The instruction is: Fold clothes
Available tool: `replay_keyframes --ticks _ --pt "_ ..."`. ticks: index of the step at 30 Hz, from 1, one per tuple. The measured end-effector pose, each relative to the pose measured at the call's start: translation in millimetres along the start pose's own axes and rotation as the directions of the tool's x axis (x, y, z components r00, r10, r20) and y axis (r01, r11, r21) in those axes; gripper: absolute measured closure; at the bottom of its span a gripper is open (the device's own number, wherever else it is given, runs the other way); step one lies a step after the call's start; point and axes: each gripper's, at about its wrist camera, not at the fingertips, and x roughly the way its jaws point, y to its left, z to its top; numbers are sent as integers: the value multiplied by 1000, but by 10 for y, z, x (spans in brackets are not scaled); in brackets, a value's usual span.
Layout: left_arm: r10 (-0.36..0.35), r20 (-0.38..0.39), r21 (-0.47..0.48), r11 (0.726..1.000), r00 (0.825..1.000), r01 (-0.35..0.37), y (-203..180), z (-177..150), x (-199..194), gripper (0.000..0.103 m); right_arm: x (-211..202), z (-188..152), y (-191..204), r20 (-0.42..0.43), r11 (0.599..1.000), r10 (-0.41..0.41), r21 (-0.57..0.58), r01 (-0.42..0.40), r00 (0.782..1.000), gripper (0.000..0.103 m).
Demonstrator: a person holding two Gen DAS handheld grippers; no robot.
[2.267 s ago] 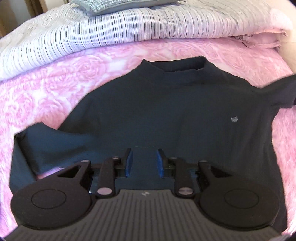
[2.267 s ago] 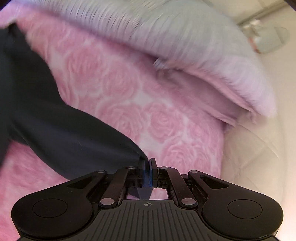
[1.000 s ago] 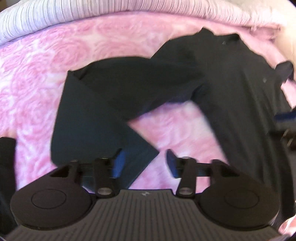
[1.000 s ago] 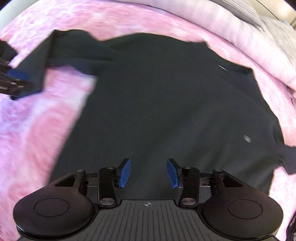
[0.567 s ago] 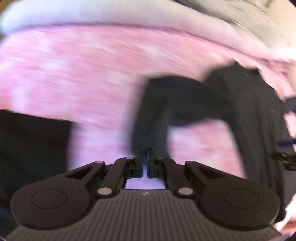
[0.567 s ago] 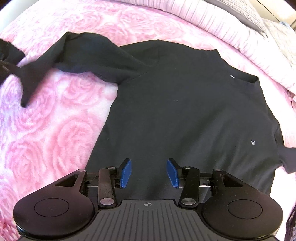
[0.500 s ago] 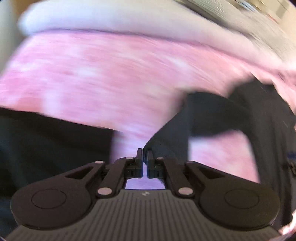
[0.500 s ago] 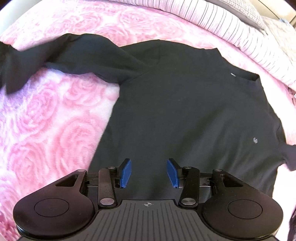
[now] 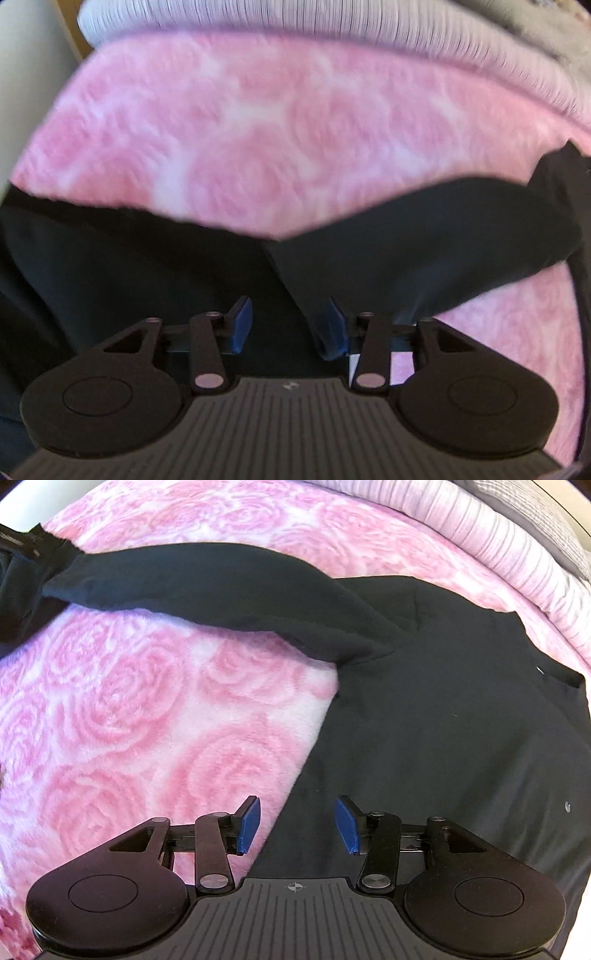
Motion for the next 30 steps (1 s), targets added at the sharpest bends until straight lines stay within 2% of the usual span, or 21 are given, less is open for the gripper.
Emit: replay_keyframes --ticks 2,4,6,8,9,11,13,17,20,22,25,27,28,30 --pt "-57 -45 -115 992 997 51 73 -20 169 58 2 -28 9 4 1000 2 -4 -2 1000 53" --pt "-104 -69 -219 972 992 87 148 -48 274 61 8 -67 29 7 1000 -7 -7 7 1000 52" --pt "-127 -50 -222 969 991 113 105 -49 273 91 51 -68 27 5 1000 -13 -1 13 1000 51" --pt "-136 3 -235 963 991 133 161 -69 69 102 47 -47 25 1 1000 -25 -1 25 1000 51" --pt "-149 38 -251 956 988 154 215 -89 -72 102 35 -11 16 14 999 -32 -2 32 999 51" --pt "-123 62 -257 957 991 135 326 -148 -294 102 9 66 -15 43 999 -48 -8 48 998 51" --pt "-125 47 -264 955 991 133 408 -254 -381 101 12 162 -65 73 998 -62 -2 62 995 51" --pt "-130 -30 -285 951 991 116 436 -401 -188 100 103 384 -149 100 998 -54 28 52 994 51" --pt "-64 -28 -259 964 998 54 433 -467 -40 99 172 543 -190 112 999 -43 35 40 993 51" --pt "-48 -33 -276 960 998 37 464 -523 -14 97 226 598 -205 115 999 -49 2 49 992 50" --pt "-16 5 -263 965 1000 17 484 -600 -168 96 386 576 -319 63 999 -45 31 43 997 50" --pt "1 42 -215 977 999 8 413 -607 -312 90 500 491 -438 12 995 -33 91 32 999 50" --pt "-4 52 -189 982 999 13 353 -603 -355 88 555 428 -504 -16 991 -19 130 21 1000 50" --pt "-24 63 -138 990 998 33 211 -590 -402 86 518 263 -564 -17 985 0 174 3 1000 50"
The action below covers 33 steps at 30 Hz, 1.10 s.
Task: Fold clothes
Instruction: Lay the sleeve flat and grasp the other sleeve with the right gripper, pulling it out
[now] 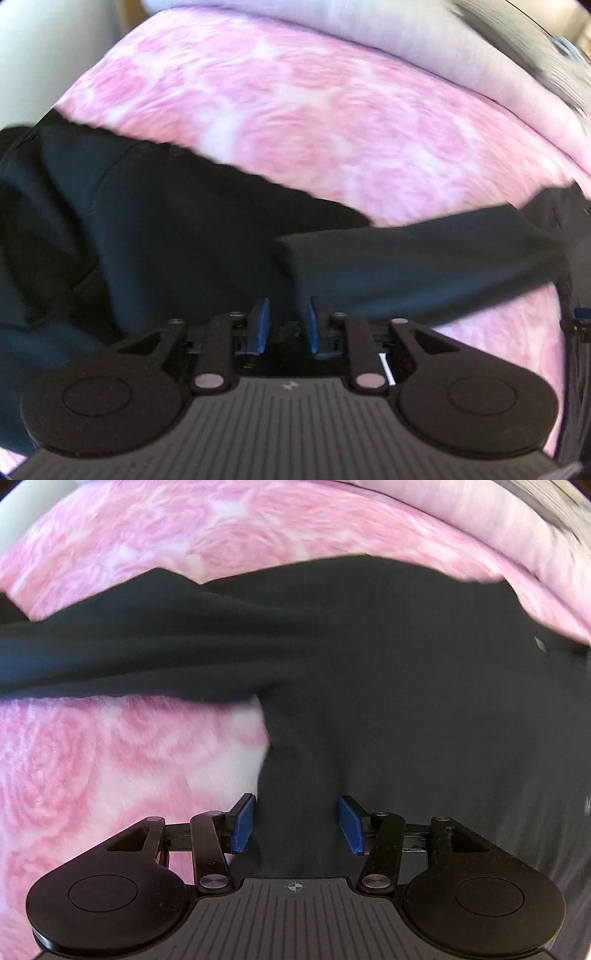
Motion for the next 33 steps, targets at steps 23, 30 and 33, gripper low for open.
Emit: replay_keyframes --ticks 23,30,33 --pt "-207 -2 363 911 978 194 -3827 -373 -134 70 -1503 -1782 -3908 116 904 -256 379 196 960 50" --pt "-112 -78 360 924 991 133 -5484 -975 -2 69 -1271 -1887 -5880 86 909 -410 122 399 908 50" --pt "-132 -121 398 902 984 170 -6177 -1141 64 69 -928 -1812 -6385 82 932 -362 -3 363 929 50"
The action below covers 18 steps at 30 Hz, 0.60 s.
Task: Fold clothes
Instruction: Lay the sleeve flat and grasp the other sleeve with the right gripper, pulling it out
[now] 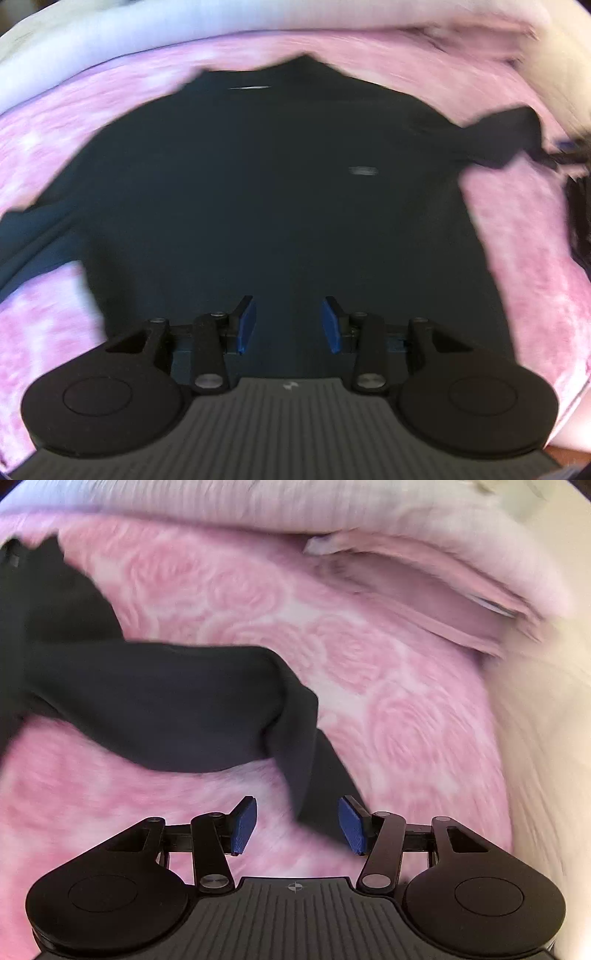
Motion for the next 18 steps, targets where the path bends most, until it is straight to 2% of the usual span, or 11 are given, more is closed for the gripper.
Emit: replay_keyframes --ticks 3,5,6,7,9,11,14,15,18 --pt "-10 -13 79 997 1000 11 -482 165 121 69 437 43 -85 -61 989 114 -91 -119 992 50" --pt "-14 -20 107 994 1000 17 -681 244 179 69 622 52 -148 -150 969 153 -171 -178 977 71" --pt "-17 -20 115 993 1000 19 -757 297 212 69 631 55 -185 -177 967 140 -189 -173 974 96" --pt "-19 -20 117 993 1000 21 -795 343 234 69 587 66 -257 -179 967 127 -195 -162 976 102" --pt "-25 -19 115 993 1000 27 -870 453 304 69 406 109 -484 -189 963 148 -194 -185 971 102" --pt "-36 -10 114 993 999 37 -921 551 362 69 269 202 -732 -245 953 175 -200 -226 954 102" --pt "-48 7 114 992 999 47 -1050 703 475 69 101 355 -1189 -345 942 249 -133 -309 905 102" --pt "-55 10 114 992 998 53 -1091 740 511 69 55 407 -1332 -347 946 241 -127 -300 906 102" --pt "-72 15 116 991 997 69 -1239 827 591 69 -27 533 -1440 -334 960 196 -128 -251 922 102"
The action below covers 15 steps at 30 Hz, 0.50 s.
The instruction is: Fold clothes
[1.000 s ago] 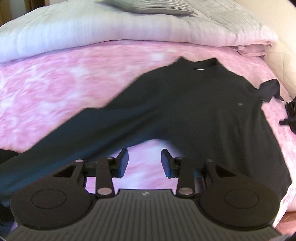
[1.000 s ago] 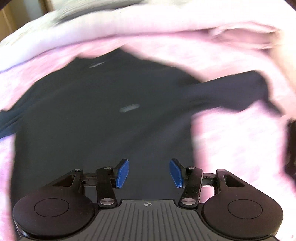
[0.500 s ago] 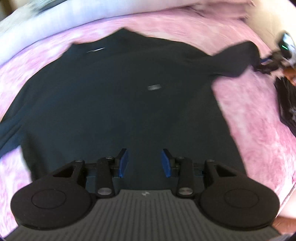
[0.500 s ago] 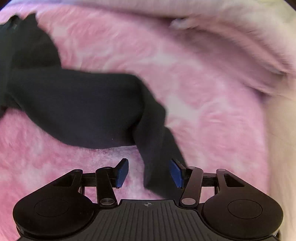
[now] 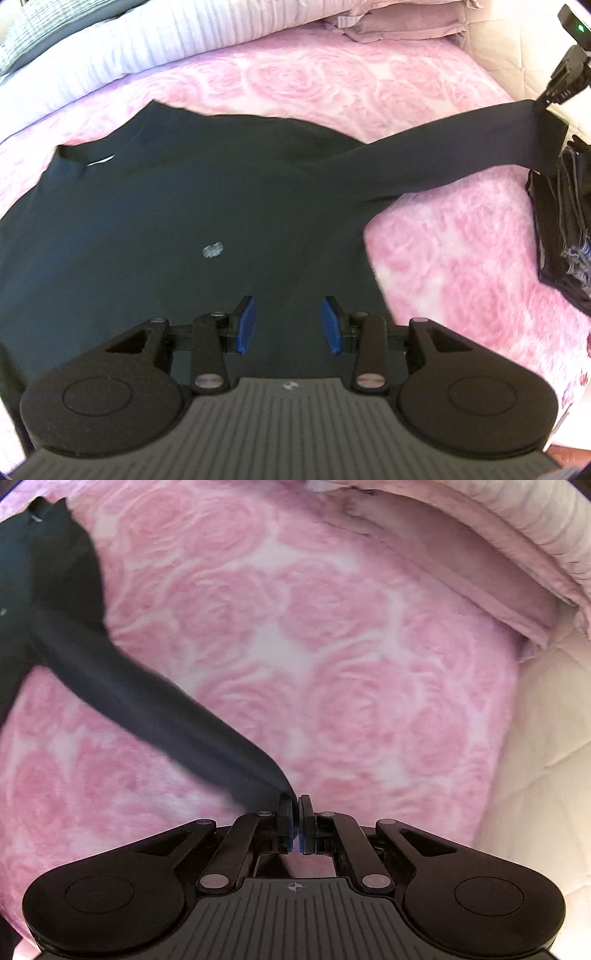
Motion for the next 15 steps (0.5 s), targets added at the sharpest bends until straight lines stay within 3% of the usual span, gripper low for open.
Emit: replay_keyframes --ticks 3,7,10,12,15 --pt "-16 4 9 1000 1000 16 -108 60 44 69 63 40 -54 -5 999 34 36 -34 999 102" --pt "-26 -2 36 999 1000 26 -186 85 81 69 259 47 5 -59 1000 11 3 -11 998 102" --pt "-15 -8 49 999 1000 15 -192 83 125 69 377 14 12 -58 977 -206 -70 202 977 102" --pt "-5 -10 50 999 1000 5 -177 91 159 68 360 1 6 -30 957 -284 -70 281 958 101" --pt "2 -18 48 999 1000 -1 -174 45 211 67 170 9 57 69 981 -192 17 192 979 97"
